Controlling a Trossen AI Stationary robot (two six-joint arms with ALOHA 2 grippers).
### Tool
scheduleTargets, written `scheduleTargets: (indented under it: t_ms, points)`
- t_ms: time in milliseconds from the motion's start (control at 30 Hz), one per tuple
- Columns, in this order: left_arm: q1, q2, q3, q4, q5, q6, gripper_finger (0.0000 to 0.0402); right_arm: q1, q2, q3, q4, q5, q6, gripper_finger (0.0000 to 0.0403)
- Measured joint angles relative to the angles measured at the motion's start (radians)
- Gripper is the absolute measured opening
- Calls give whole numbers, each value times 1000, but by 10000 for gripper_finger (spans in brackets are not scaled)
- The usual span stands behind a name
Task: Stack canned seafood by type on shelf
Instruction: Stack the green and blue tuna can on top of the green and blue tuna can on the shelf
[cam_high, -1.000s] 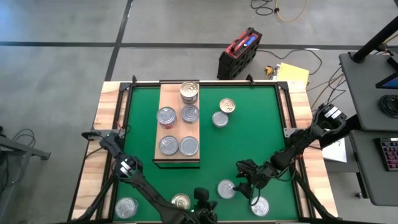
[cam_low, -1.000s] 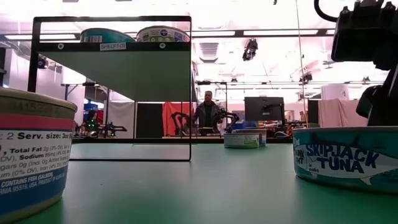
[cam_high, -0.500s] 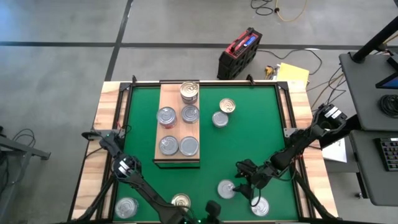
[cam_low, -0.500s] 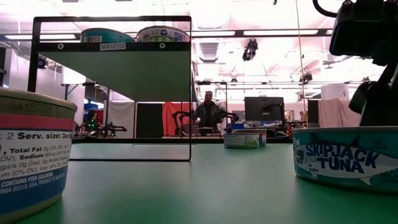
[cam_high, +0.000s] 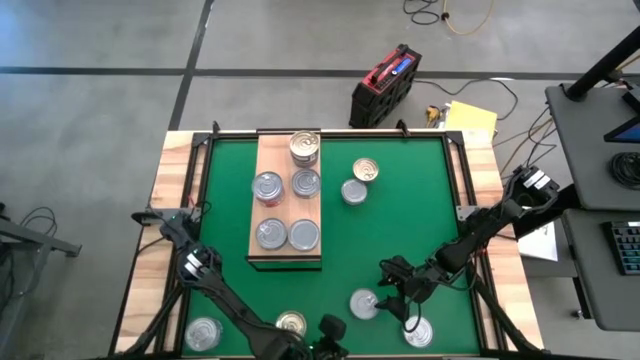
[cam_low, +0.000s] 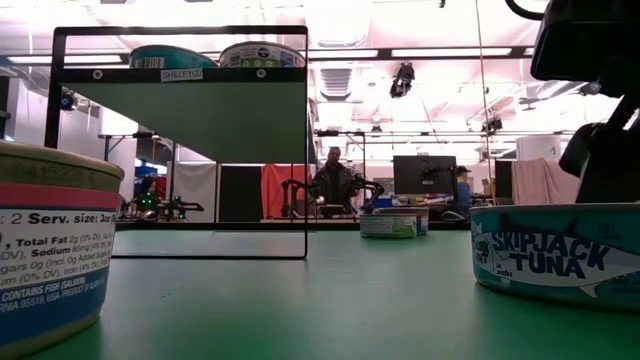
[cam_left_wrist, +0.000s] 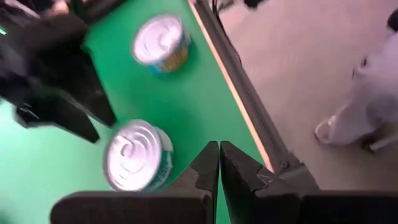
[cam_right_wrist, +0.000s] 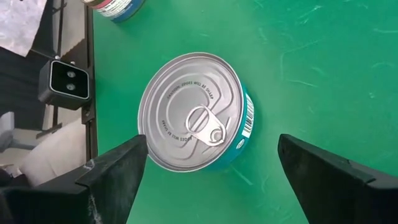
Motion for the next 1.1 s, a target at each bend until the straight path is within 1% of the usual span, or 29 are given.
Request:
scheduleTargets:
  t_ms: [133,233,300,400,533,633,733,800,900,1000,1100]
  points:
    - [-7,-35,-1,24,-6,39,0,0,0,0,0,0,-3,354]
    - [-8,-53,-58,58,-9,64,0,0,0,0,1,1,-4,354]
    - [-2,-80,-140,178,-5,93,0,0,0,0,2,1,-8,354]
    - [4,-148,-305,400,14,123,0,0,0,0,5,1,-11,354]
    - [1,-261,-515,598,17,120,0,0,0,0,8,1,-14,354]
    - [2,-346,-628,706,-31,35,0,0,-1,0,10,2,-14,354]
    - [18,-369,-706,762,-52,-50,0,0,-1,0,23,2,-10,354]
    - [26,-347,-738,787,-56,-74,0,0,-1,0,22,2,13,354]
    - [32,-315,-748,849,-64,-82,0,0,-1,0,22,2,51,354]
    - [42,-277,-723,870,-71,-98,0,0,2,0,18,1,82,354]
    - [54,-221,-690,852,-105,-103,0,0,2,0,0,1,105,354]
